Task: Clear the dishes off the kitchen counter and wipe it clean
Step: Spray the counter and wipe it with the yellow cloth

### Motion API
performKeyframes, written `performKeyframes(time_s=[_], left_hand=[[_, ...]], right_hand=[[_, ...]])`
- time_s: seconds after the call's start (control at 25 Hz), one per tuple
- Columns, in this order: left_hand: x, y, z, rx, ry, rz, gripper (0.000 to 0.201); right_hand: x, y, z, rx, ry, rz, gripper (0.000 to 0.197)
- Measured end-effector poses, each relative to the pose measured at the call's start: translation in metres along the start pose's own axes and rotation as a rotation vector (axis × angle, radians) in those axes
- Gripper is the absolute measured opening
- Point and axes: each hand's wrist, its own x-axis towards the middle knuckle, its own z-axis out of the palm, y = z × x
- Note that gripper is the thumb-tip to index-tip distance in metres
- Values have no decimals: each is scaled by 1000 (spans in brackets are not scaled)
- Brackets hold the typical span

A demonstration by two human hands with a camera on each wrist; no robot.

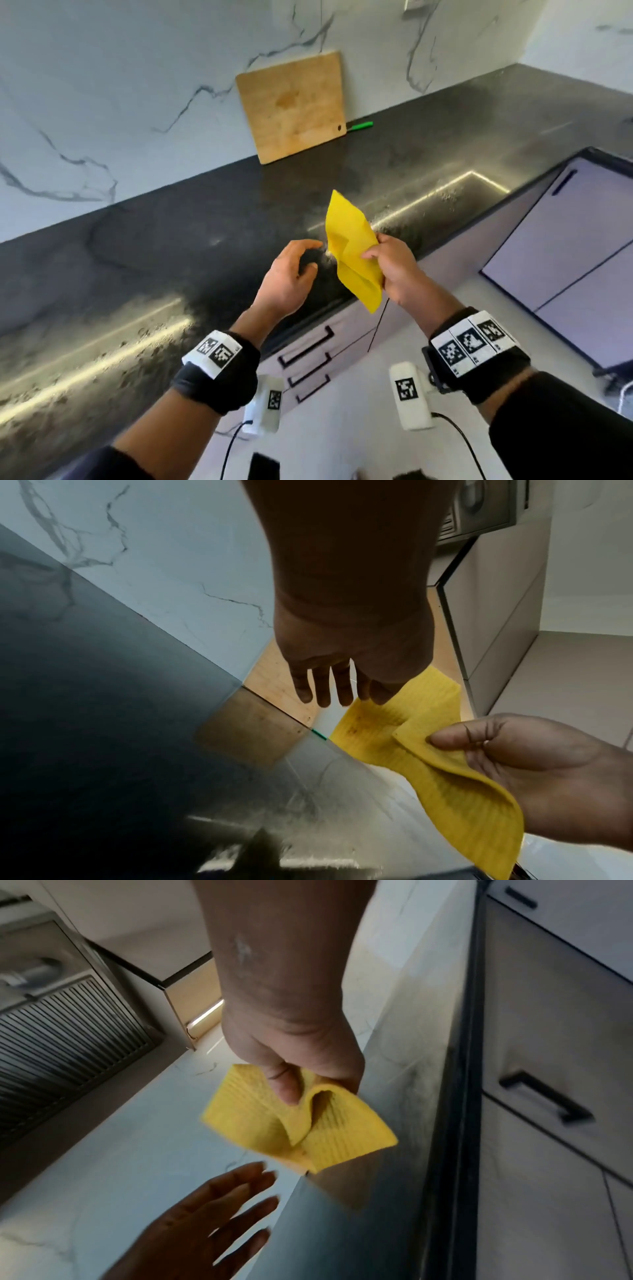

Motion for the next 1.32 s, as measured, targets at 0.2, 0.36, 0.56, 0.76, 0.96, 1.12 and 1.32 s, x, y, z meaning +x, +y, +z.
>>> performKeyframes(time_s=[0.2,0.36,0.56,0.76,0.96,1.12,1.32], left_hand=[[83,0,19,-6,32,-77,21],[176,-18,21,-28,55,-89,21],[280,-49,16,-103,123,-192,17],[370,-73,23,-132,116,-386,5],[444,-68,46,-105,38,-409,17],[470,-90,63,-127,122,-538,13],[482,-106,83,-193,145,-626,17]], right_hand=[[92,-53,-33,-167,2,-141,8],[190,-101,-43,-277,33,-275,33],[306,-143,-57,-617,-26,-375,63],[429,-178,-75,-1028,-52,-445,18],[559,-191,-67,-1206,-226,-391,35],[629,-179,-58,-1268,-313,-421,58],[652,-178,-55,-1206,-308,-393,43]])
